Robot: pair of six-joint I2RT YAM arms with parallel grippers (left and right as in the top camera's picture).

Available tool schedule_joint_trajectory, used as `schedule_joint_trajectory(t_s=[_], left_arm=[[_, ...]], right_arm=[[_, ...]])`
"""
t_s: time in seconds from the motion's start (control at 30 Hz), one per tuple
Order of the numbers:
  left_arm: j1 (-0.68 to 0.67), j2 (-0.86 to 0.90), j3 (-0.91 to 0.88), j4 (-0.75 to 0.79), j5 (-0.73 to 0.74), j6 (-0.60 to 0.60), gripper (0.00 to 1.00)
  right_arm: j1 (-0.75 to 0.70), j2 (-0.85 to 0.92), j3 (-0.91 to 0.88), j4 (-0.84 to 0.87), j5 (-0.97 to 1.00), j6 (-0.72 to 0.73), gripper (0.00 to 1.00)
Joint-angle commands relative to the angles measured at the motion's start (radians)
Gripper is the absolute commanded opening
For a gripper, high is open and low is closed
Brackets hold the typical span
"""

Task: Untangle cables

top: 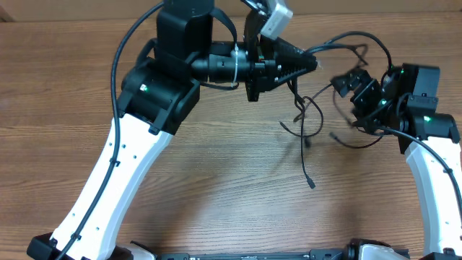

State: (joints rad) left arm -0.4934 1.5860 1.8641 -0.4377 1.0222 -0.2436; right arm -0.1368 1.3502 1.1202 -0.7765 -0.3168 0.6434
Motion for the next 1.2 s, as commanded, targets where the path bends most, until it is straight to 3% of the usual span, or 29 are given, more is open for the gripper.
schedule_joint_trajectory(t_s=[0.0,0.2,0.53,0.7,0.73,0.77,0.93,1.03,1.17], left_arm=[[0.081,-0.056,0.018,0.05,0.04,-0.027,0.04],[0.225,-0.101,0.018,0.032,-0.11,-0.027,0.04],[0.29,-0.102,0.018,-0.264,-0.451,-0.027,0.05],[0.276,-0.098,0.018,-0.324,-0.453,-0.026,0.36],[0.276,-0.098,0.018,-0.333,-0.454,-0.026,0.53],[0.276,-0.098,0.018,-0.339,-0.454,-0.026,0.61],[0.276,-0.093,0.018,-0.356,-0.456,-0.003,0.61],[0.276,-0.087,0.018,-0.391,-0.523,-0.002,0.8],[0.276,-0.079,0.018,-0.473,-0.661,0.005,0.93]], right_arm=[[-0.001,-0.013,0.006,-0.096,0.32,-0.051,1.0],[-0.001,-0.013,0.006,-0.226,0.451,-0.055,1.0],[-0.001,-0.013,0.006,-0.241,0.235,-0.312,1.0],[-0.001,-0.013,0.006,-0.279,0.236,-0.313,1.0],[-0.001,-0.013,0.006,-0.293,0.235,-0.318,1.0],[-0.001,-0.013,0.006,-0.304,0.235,-0.327,1.0],[-0.001,-0.013,0.006,-0.385,0.225,-0.379,1.0],[-0.001,-0.013,0.006,-0.439,0.097,-0.491,1.0],[-0.001,-0.013,0.006,-0.476,-0.148,-0.623,1.0]])
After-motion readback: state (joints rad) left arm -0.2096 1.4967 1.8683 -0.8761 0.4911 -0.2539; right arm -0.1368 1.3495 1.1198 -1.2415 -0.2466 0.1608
